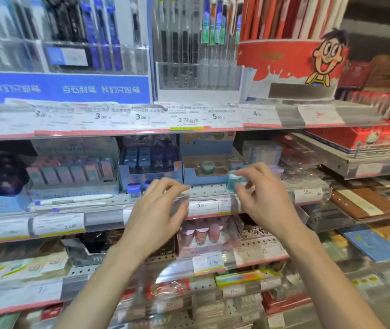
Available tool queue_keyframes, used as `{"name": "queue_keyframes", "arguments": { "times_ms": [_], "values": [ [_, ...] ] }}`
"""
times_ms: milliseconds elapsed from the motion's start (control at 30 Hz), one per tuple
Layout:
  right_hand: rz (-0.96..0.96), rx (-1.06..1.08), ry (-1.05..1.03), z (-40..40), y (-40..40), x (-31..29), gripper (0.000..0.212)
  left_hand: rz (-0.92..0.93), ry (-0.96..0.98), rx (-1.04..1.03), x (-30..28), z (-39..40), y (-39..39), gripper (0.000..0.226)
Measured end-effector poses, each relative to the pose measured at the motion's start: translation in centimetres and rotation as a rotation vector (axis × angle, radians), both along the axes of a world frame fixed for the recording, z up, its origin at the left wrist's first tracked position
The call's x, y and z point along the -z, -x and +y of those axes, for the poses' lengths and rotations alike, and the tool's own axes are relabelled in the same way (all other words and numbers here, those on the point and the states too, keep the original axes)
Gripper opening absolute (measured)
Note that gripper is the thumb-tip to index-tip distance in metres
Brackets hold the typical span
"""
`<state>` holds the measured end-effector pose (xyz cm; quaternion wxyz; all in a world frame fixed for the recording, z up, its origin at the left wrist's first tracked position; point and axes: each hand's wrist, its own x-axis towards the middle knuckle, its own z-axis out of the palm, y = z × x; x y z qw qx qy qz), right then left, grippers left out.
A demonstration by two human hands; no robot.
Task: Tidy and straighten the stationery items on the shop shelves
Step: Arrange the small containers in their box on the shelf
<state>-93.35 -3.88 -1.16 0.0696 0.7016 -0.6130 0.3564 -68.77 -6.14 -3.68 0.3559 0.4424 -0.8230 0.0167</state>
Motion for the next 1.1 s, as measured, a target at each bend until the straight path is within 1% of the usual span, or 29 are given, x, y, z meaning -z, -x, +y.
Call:
{"name": "queue_keyframes", "arguments": {
  "times_ms": [100,167,233,367,433,533,633,967,1100],
  "values": [
    [0.118,0.054,-0.030,-2.0,0.2,-1.0,0.033,-0.108,-0.067,-0.047,-0.6,-1.1,0.9,0.037],
    [0.188,0.060,-0.094,-2.8,0.4,-0.9,0.035,-0.162,-0.093,-0.105,-0.9,-1.6,1.3,0.036],
    [0.219,0.029,-0.129,-3.3,1.0,-0.6,0.033,-0.190,-0.101,-0.144,-1.1,-1.9,1.6,0.033],
    [0.177,-0.043,-0.097,-3.6,2.1,-0.1,0.030,-0.195,-0.084,-0.178,-0.8,-2.0,1.8,0.029],
    [0.127,-0.069,-0.065,-3.8,2.2,-0.2,0.029,-0.181,-0.089,-0.188,-0.7,-2.1,1.8,0.030],
    [0.081,-0.060,-0.016,-4.9,2.0,-0.8,0.032,-0.161,-0.101,-0.198,-0.6,-2.1,1.9,0.030],
    [0.062,-0.046,-0.011,-6.2,1.2,-1.4,0.034,-0.138,-0.107,-0.215,-0.6,-2.2,2.0,0.029],
    [0.046,-0.003,-0.053,-7.6,0.2,-0.5,0.033,-0.121,-0.117,-0.232,-0.3,-2.2,2.1,0.029],
    [0.075,-0.008,-0.060,-7.6,0.2,-0.4,0.030,-0.118,-0.116,-0.231,-0.3,-2.3,2.1,0.028]
  ]
}}
